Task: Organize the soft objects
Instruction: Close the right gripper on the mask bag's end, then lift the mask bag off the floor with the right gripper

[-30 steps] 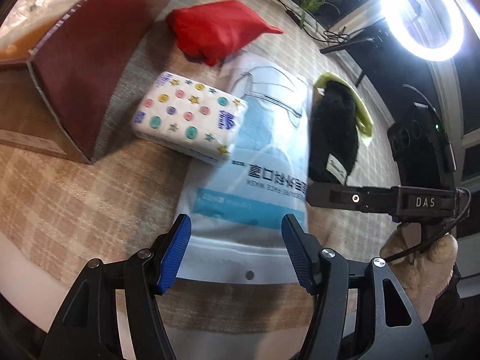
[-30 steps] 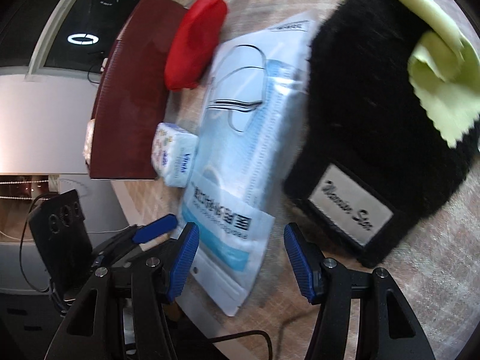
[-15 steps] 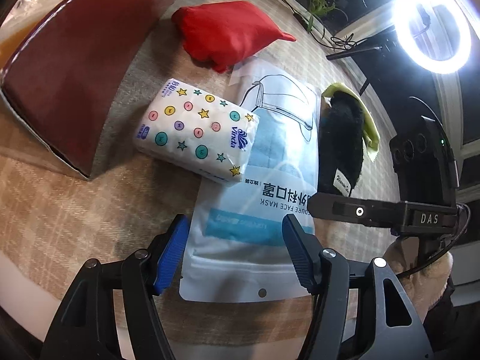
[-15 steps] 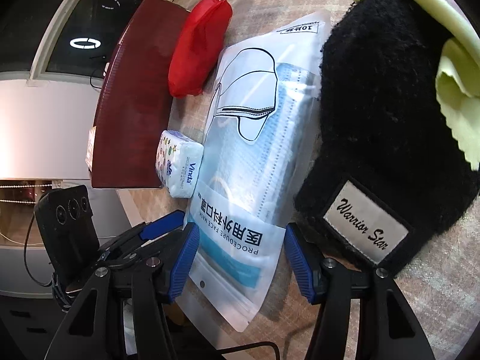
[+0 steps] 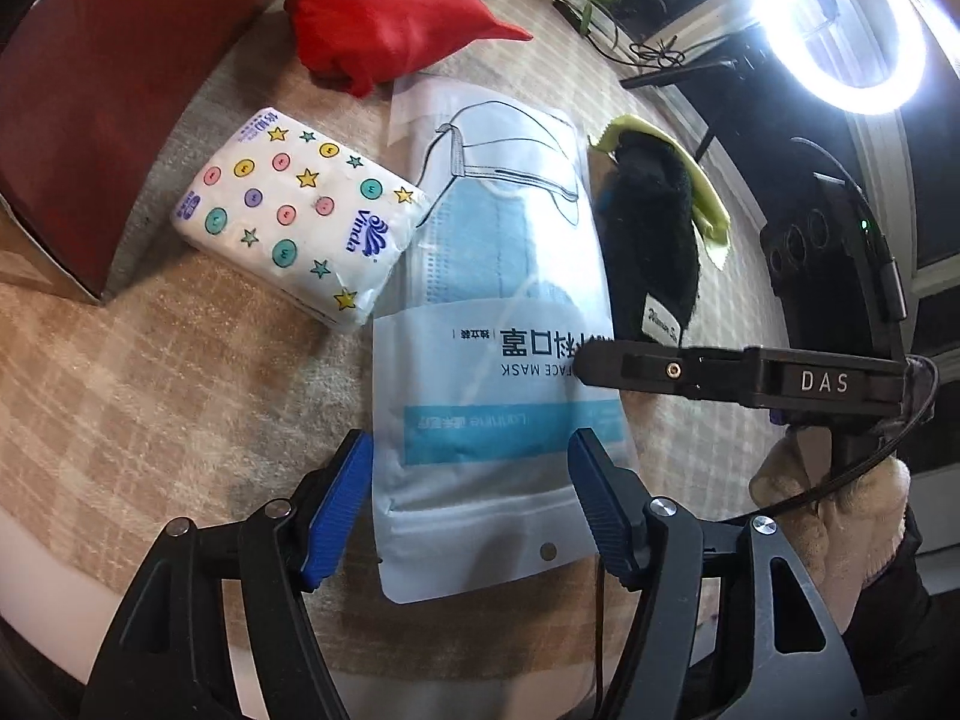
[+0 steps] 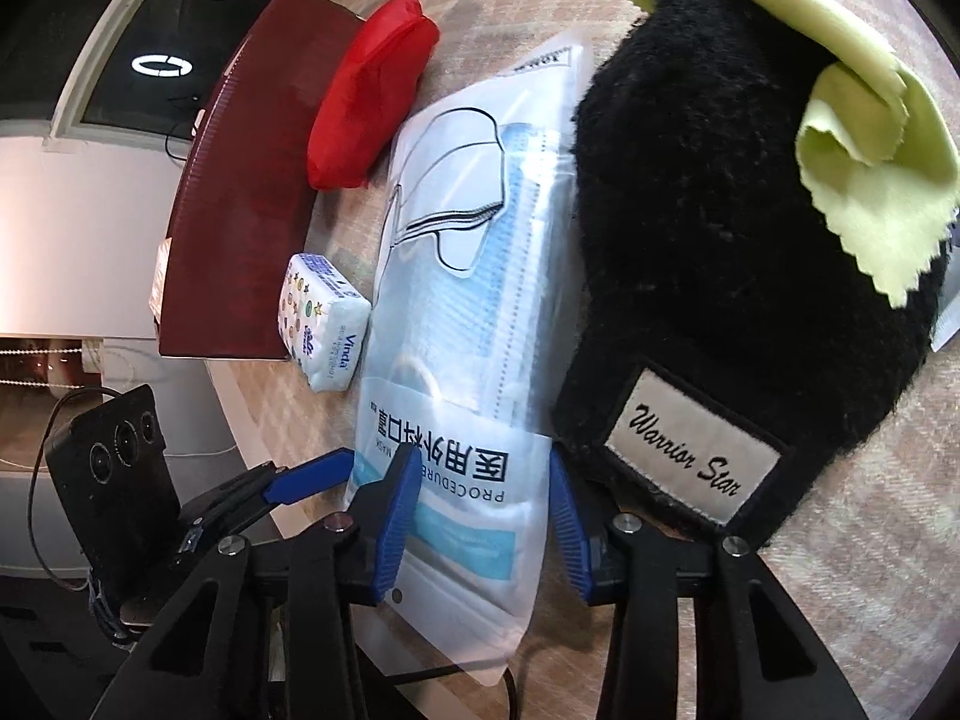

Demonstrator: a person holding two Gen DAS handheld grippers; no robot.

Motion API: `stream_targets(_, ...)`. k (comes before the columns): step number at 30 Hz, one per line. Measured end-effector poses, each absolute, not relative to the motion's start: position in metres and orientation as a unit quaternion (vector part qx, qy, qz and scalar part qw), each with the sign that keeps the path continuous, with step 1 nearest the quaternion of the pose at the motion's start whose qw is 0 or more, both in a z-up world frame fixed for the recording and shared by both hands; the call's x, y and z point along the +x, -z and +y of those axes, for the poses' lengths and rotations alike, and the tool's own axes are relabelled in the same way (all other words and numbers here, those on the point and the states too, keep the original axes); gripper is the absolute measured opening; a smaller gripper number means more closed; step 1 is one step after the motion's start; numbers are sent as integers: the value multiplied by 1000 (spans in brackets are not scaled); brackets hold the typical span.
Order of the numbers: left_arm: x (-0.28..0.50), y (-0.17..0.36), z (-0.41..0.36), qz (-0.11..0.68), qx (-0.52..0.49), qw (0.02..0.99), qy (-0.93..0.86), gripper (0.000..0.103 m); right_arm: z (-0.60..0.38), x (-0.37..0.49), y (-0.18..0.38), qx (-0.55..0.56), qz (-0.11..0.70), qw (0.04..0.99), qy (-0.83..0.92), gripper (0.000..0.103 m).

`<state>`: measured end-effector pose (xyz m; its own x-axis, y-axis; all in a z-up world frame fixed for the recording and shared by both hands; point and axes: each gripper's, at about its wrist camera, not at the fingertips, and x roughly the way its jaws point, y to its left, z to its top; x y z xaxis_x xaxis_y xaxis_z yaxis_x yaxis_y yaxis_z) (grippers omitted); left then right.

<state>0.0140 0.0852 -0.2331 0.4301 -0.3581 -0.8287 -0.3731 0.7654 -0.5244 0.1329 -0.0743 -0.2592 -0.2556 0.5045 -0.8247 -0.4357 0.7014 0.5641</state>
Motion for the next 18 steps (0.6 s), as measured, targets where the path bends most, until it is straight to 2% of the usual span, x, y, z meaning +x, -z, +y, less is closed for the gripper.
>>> stream_targets(3,14,234,93,525,-362,770,-13,68,-75,138,262,34,700,600,-386,37)
stream_targets(9,26,232,86,528,-339,779,-9,71,-72,137,263,34,700,598,-390,37)
stream_targets(15,30,231,82,525,-338,781,-7,70,-68,142,264,53,701,597,-387,37)
stream_targets(18,30,229,78,524,-333,784,-10,66,-68,139,264,49,697,601,-388,37)
